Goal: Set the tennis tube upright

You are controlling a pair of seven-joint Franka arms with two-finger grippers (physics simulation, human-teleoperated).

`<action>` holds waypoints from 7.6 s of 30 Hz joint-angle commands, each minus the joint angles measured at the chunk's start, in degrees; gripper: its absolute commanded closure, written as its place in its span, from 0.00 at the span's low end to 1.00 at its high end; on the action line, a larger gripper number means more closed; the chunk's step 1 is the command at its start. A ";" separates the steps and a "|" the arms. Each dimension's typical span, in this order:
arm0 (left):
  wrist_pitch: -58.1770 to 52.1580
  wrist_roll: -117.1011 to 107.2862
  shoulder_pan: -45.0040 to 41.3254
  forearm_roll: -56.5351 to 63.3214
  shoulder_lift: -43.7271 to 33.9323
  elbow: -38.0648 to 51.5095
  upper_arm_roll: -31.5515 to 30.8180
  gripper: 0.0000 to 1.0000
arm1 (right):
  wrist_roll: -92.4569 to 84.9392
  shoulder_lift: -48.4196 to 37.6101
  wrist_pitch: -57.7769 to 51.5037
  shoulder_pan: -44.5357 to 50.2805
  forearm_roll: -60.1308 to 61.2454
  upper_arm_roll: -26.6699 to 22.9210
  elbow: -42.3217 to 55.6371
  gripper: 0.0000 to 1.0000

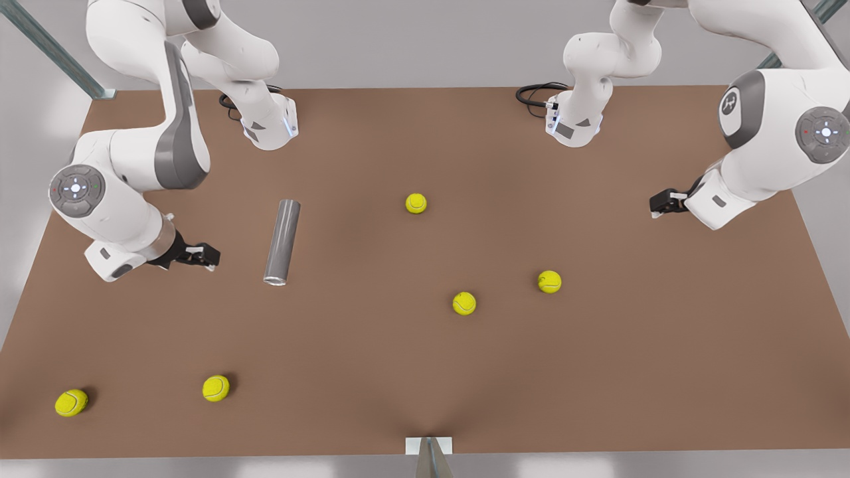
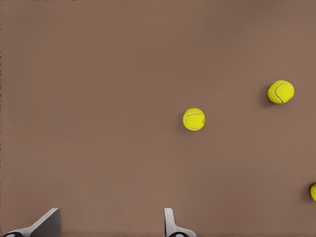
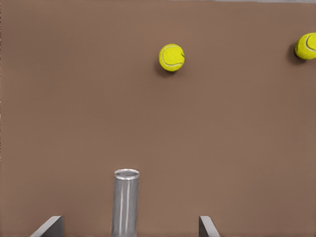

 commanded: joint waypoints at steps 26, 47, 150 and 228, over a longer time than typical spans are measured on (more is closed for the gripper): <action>-0.10 -0.44 -1.84 1.42 3.16 0.01 0.09 0.00 | 20.83 -3.35 26.54 -7.26 4.75 9.93 -39.82 0.00; -0.97 -0.53 -2.45 1.42 3.25 -0.08 0.09 0.00 | 10.99 -1.67 36.38 -6.82 3.87 9.84 -49.74 0.00; -3.35 -0.79 -3.33 1.34 3.60 -0.25 0.09 0.00 | -6.50 19.15 19.77 26.76 -7.38 12.74 -4.57 0.26; 23.81 30.85 0.01 -53.86 37.96 -7.55 -13.80 0.00 | 1.23 -0.44 -4.57 -0.05 0.79 0.09 5.01 0.00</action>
